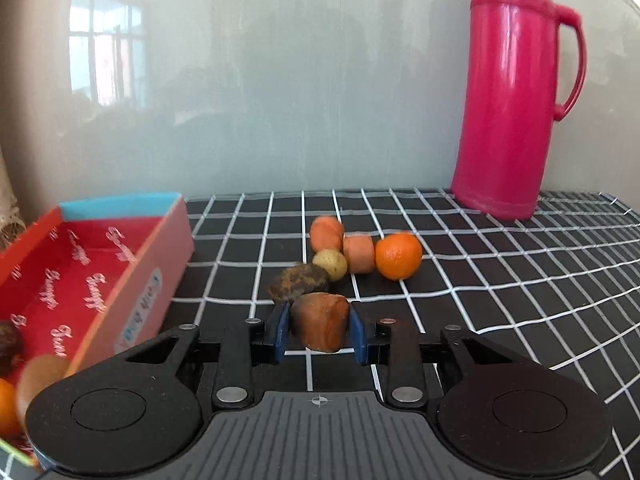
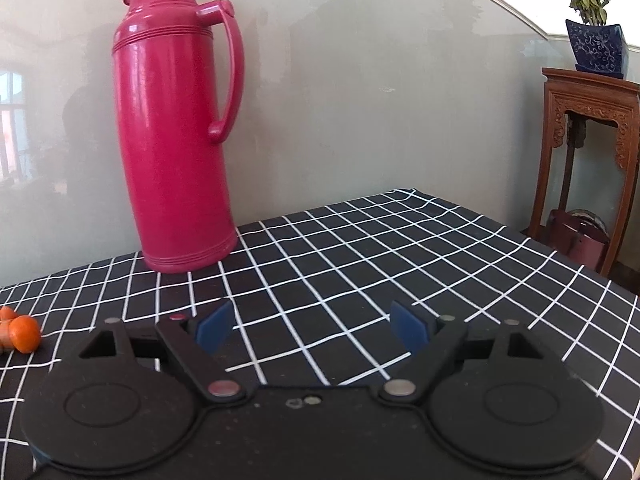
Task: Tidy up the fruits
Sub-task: 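Close the left tool on the orange chunk, then carry the chunk with the left tool into the red box and open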
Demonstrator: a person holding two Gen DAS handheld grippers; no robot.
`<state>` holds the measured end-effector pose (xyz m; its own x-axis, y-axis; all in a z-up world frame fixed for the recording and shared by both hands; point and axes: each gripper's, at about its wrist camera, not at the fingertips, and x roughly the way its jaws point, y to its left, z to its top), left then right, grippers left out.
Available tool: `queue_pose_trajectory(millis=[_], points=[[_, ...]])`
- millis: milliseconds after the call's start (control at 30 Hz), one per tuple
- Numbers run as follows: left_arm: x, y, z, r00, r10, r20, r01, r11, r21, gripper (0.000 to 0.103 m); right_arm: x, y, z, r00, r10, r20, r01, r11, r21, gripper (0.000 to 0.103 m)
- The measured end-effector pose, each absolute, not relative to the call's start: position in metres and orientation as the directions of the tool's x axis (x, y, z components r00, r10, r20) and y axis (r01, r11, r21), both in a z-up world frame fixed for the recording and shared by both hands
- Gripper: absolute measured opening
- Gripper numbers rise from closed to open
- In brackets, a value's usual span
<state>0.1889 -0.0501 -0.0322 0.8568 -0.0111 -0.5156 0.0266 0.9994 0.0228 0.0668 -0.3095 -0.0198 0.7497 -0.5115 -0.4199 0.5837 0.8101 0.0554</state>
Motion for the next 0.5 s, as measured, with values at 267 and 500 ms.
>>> queue_pose_trajectory(millis=[267, 500], points=[[0.154, -0.033, -0.006, 0.888, 0.010, -0.460, 0.018, 0.998, 0.056, 0.032, 0.072, -0.290, -0.015, 0.784, -0.463, -0.414, 0.536, 0.841, 0.076, 0.085], [0.139, 0.006, 0.003, 0.896, 0.083, -0.437, -0.060, 0.996, 0.068, 0.032, 0.081, -0.267, -0.008, 0.812, -0.421, -0.405, 0.496, 0.863, 0.096, 0.085]])
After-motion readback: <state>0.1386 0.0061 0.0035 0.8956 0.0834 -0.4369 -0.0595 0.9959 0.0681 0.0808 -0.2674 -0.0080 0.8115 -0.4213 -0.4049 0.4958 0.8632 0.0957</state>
